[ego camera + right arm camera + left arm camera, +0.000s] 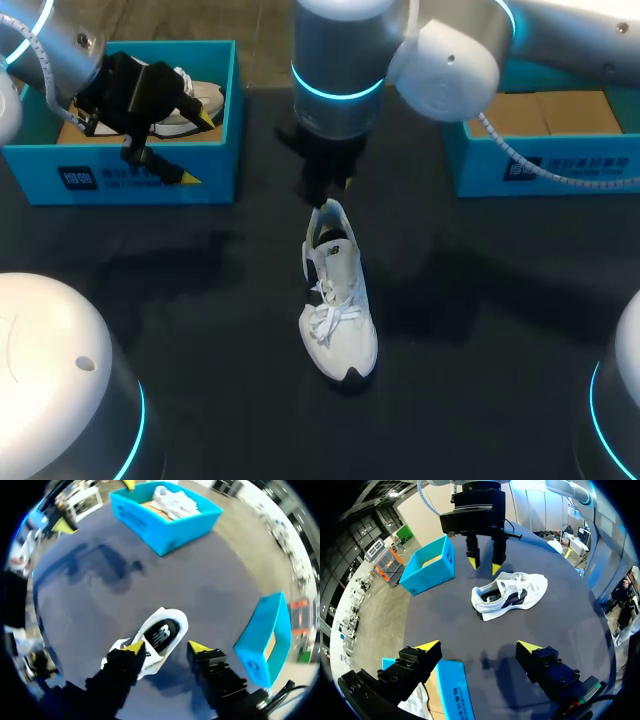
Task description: Take the shoe out of the shoebox, open the shoe tongue, remove and reinsert the insole, then place the shoe into the shoebox
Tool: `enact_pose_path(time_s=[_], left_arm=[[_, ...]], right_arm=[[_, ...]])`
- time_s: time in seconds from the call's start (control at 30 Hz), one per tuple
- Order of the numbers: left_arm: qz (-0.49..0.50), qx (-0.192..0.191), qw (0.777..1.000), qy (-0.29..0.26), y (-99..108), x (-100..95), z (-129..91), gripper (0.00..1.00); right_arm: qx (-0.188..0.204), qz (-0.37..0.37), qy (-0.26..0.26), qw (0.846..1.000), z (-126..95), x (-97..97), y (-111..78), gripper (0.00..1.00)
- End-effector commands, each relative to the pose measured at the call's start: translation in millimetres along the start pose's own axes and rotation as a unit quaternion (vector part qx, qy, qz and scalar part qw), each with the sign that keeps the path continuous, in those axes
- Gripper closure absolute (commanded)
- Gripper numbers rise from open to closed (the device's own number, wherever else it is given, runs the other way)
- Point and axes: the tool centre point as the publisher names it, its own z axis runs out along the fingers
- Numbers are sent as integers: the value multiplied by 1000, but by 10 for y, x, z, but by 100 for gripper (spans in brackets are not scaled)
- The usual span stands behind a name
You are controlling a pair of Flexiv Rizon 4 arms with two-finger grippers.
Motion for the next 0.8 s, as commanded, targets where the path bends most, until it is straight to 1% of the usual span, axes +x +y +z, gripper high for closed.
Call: enact_pose_path(time_s=[0.03,0.33,0.43,0.47,0.53,0.63,0.8], left_arm=[[0,-2,1000,1,-5,5,-10,0],[0,-2,1000,1,-5,5,-10,0],[0,-2,1000,1,-5,5,-10,0],[0,-2,1000,1,-5,5,-10,0],[0,-2,1000,1,-5,5,-10,0],[0,-2,1000,1,-5,5,-10,0],[0,-2,1000,1,-5,5,-10,0]], right_arm=[[-29,-211,0,977,36,-8,7,0],[-29,-211,0,977,36,-8,7,0],[-26,-232,-8,972,143,-32,74,0],[-31,-237,-9,971,173,-51,109,0],[-19,-240,-8,971,235,-95,172,0],[-23,-241,-7,970,327,-175,258,0],[-25,-269,-9,963,507,-277,393,0]])
